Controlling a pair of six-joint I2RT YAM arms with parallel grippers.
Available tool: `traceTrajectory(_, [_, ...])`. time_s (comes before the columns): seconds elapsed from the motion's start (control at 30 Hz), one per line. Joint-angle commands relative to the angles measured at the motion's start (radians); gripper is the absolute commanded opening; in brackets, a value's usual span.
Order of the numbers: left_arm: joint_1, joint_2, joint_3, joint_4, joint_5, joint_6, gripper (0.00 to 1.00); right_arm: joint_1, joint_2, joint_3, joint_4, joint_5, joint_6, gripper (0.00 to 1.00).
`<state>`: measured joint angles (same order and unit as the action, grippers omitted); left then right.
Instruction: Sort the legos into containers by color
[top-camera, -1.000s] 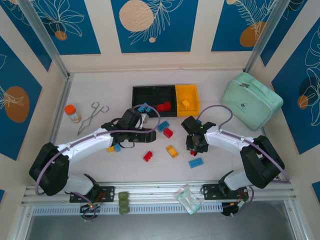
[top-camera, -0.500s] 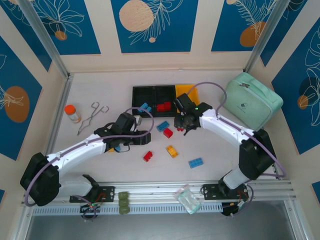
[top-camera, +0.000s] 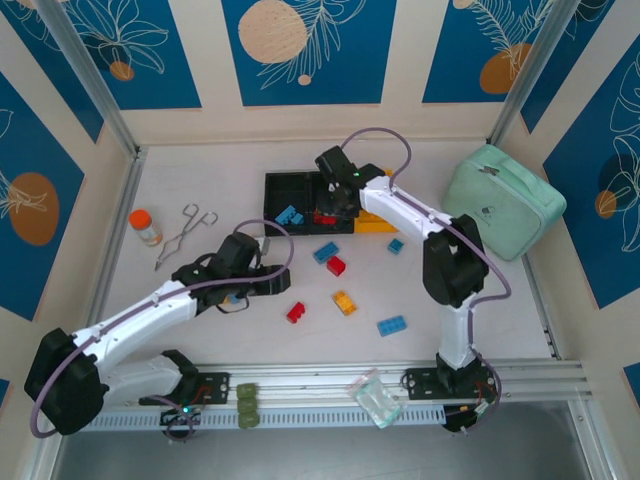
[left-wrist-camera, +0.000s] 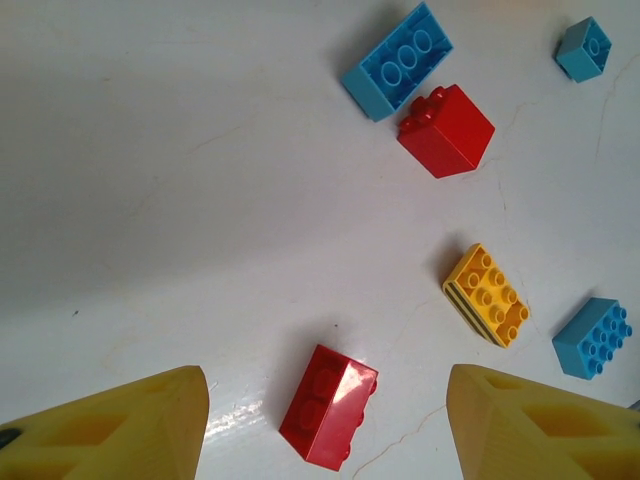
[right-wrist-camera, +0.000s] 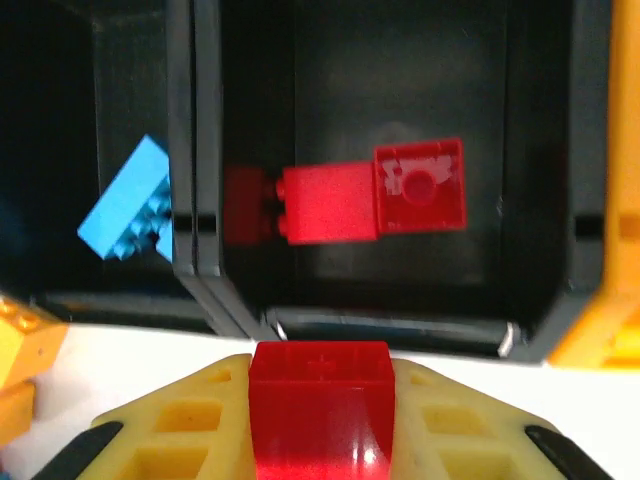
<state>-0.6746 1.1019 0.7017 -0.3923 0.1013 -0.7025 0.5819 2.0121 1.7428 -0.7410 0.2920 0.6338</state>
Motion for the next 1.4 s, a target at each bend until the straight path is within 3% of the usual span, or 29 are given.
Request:
traceTrajectory(0.0, [0.013,-0.031,-0.017,-0.042,-0.023,-0.015,0.64,-0.023,0.075,0.104,-0.067,-0.027,-0.016,0.28])
traceTrajectory(0.37, [0.016,-0.05,-0.029,-0.06,-0.026,-0.026,0.64,-0.054,0.302,0.417,-0.176,-0.053,-0.021,0.29])
traceTrajectory(0.57, [0.016,-0.069,-0.038,-0.067,-0.032,-0.031,0.64,-0.056,0.362,0.487,-0.197,-0.056,-0.016,0.32])
traceTrajectory(0.87, [0.017,-0.078,-0.044,-0.063,-0.032,-0.038,0.64,-0.051,0.348,0.522,-0.226,-0.034,-0.018,0.47])
traceTrajectory(1.03, [0.018,-0.071,-0.041,-0.052,-0.028,-0.036,0.64,-0.034,0.24,0.422,-0.188,-0.016,-0.029,0.47])
traceTrajectory(1.37, [0.017,-0.024,-0.019,-0.006,0.016,0.007,0.64,0.021,-0.13,-0.064,-0.006,0.0,-0.02,0.48])
